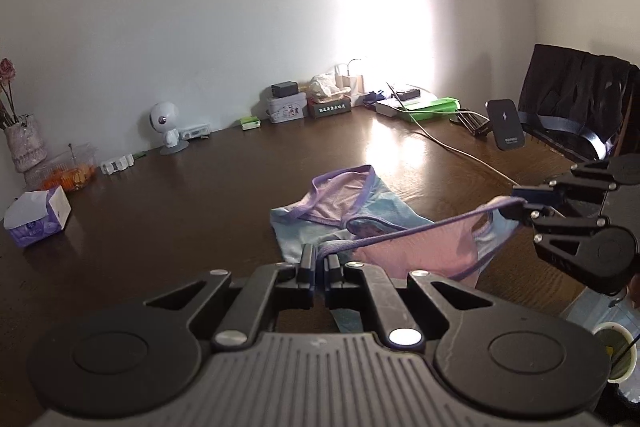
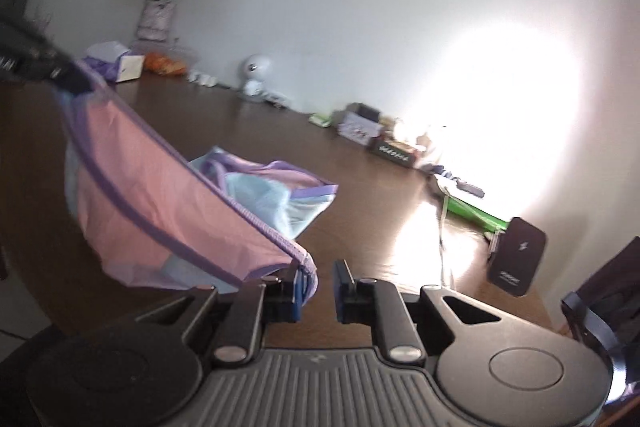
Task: Fold clothes
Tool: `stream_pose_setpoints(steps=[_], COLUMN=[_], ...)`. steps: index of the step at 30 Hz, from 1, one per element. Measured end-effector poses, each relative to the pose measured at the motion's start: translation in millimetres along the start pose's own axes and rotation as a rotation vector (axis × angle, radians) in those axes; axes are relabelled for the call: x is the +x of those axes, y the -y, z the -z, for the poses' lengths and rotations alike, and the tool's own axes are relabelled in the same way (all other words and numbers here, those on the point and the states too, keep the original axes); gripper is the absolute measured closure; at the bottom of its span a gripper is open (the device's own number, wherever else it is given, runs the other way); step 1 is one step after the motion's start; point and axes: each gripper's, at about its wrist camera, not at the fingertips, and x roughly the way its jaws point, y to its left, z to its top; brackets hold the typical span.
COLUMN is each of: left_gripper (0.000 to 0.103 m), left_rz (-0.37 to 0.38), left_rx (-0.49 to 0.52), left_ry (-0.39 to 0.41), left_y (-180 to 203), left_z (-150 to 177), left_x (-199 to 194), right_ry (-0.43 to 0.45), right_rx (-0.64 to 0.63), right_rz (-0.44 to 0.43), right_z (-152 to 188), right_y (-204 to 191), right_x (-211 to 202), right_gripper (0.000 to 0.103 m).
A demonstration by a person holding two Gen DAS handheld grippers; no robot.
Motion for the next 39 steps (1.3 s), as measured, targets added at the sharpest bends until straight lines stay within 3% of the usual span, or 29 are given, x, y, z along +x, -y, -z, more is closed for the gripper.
stream_pose_setpoints(steps=[2,4,6,7,9,12,15,21,23,26,28,31,33,36,39], left_gripper=[0.099,0.099,0.099,0.098,0.096,0.094,0.083,0.076,0.079,0.097,0.099,0.099,0.099,0.100,0.100], left_rz=[-0.012,-0.013,-0.014,-0.015,-0.023,-0.029,-0.051,-0.096,-0.114,-0.100,-0.084,-0.082,-0.072,-0.050,-0.084], left_rx=[0.016,0.007,0.009,0.012,0.034,0.054,0.078,0.084,0.072,0.055,0.047,0.062,0.075,0.105,0.114], left_ry=[-0.009,-0.022,-0.042,-0.053,-0.075,-0.116,-0.166,-0.226,-0.240,-0.240,-0.221,-0.157,-0.107,-0.050,0.003], left_y=[9,10,10,11,13,15,18,23,22,17,12,-7,-27,-71,-115], left_z=[3,5,9,11,15,23,32,44,45,41,33,5,-29,-99,-180], left_x=[3,6,10,12,14,19,26,35,37,37,39,55,74,110,136], right_ry=[0.002,-0.005,-0.024,-0.037,-0.048,-0.048,-0.060,-0.041,-0.031,-0.033,-0.056,-0.082,-0.064,-0.007,0.007], right_rx=[-0.024,-0.038,-0.035,-0.030,-0.032,-0.049,-0.053,-0.046,-0.058,-0.048,-0.043,0.053,0.119,0.165,0.094], right_rz=[0.023,0.029,0.032,0.030,0.014,-0.015,-0.040,-0.053,-0.054,-0.078,-0.118,-0.207,-0.193,-0.211,-0.216], right_z=[3,8,14,16,19,21,22,27,29,29,27,13,-9,-73,-158], right_y=[-2,-5,-7,-7,-8,-14,-19,-17,-18,-17,-15,0,18,58,95], right_x=[-3,-4,-3,2,4,5,8,11,10,11,14,26,41,76,120], right_gripper=[0.086,0.075,0.074,0.074,0.086,0.086,0.095,0.095,0.095,0.095,0.096,0.099,0.099,0.100,0.101])
